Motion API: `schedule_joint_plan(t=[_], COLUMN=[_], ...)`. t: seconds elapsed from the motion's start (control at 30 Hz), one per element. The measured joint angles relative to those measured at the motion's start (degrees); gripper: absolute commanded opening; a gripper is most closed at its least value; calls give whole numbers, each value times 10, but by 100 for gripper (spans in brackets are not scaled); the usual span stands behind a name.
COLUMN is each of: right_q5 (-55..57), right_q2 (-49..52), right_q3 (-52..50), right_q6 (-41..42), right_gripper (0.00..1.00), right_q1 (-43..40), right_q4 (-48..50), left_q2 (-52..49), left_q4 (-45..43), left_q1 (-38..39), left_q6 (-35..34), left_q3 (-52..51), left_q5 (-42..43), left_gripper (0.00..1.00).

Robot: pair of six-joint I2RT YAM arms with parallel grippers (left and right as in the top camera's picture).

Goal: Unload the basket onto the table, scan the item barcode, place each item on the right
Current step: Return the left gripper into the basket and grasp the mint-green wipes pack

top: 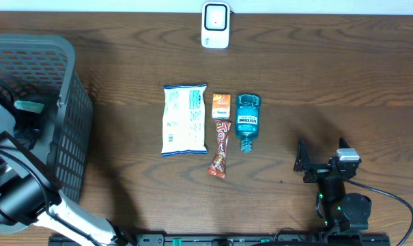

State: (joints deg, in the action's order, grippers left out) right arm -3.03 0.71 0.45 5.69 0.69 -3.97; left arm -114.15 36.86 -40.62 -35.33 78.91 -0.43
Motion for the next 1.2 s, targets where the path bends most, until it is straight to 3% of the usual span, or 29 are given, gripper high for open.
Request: schedule_joint_plan(t=[0.33, 0.63, 0.67, 0.7, 0.73, 0.77, 1.0, 1.2], right_q5=[0, 0, 0, 0, 0, 0, 0, 0], right_q2=[0, 0, 0, 0, 0, 0, 0, 0], right_q3=[0, 0, 0, 0, 0, 0, 0, 0], right_q6=[0, 0, 0, 0, 0, 0, 0, 0], right_gripper=[99, 99, 99, 99, 99, 99, 99, 99], right_q1=[0, 0, 0, 0, 0, 0, 0, 0], right_q4=[0, 0, 0, 0, 0, 0, 0, 0], left_q2=[29, 150, 153, 152, 150, 148, 144, 113], left_q4=[24, 12, 13, 15, 17, 17, -6, -47], left_q1=[-1, -2, -2, -2, -2, -2, -2, -2], left_q6=[6, 9, 9, 9, 9, 10, 30, 164], left_q3=[-18, -27, -27, -27, -27, -27, -27, -27], left_q5=[17, 13, 13, 11, 11, 10, 1, 0], left_gripper=[7, 8, 22, 51, 89, 99, 98, 97])
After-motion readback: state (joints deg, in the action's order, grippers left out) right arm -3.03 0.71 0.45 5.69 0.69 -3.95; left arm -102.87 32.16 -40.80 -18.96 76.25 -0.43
